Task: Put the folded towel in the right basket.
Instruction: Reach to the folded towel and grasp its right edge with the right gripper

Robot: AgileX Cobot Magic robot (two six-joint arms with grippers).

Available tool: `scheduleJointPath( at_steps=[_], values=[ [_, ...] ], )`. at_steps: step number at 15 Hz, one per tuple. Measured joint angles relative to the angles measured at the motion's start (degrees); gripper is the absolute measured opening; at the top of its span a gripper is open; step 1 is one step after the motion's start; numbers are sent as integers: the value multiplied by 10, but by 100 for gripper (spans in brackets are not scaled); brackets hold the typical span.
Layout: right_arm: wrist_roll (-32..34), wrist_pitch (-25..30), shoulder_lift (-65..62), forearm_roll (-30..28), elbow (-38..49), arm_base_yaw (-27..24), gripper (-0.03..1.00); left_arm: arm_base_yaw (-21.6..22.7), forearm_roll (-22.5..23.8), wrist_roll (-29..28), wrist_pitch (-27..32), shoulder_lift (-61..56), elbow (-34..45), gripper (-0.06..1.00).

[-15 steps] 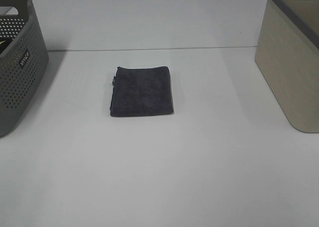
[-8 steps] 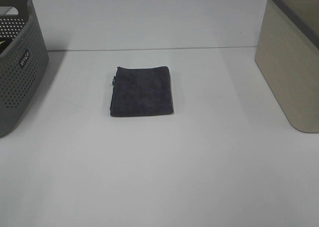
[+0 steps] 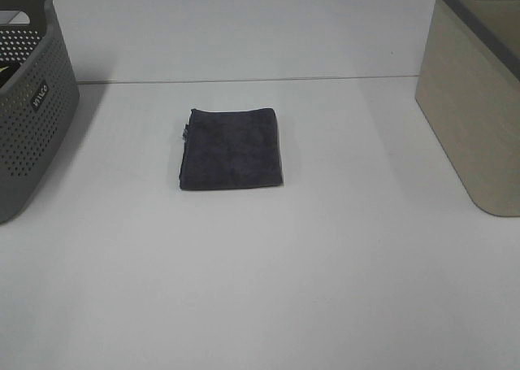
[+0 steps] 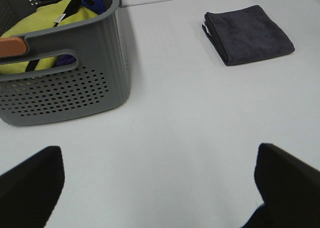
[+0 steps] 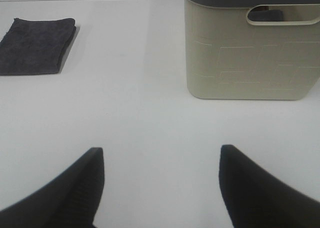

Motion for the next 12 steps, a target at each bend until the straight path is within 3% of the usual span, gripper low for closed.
scheduleJointPath(
  at_steps=[12],
  values=[
    [0,0,0,0,0,0,63,0,0,0,0,0,0,98]
  ],
)
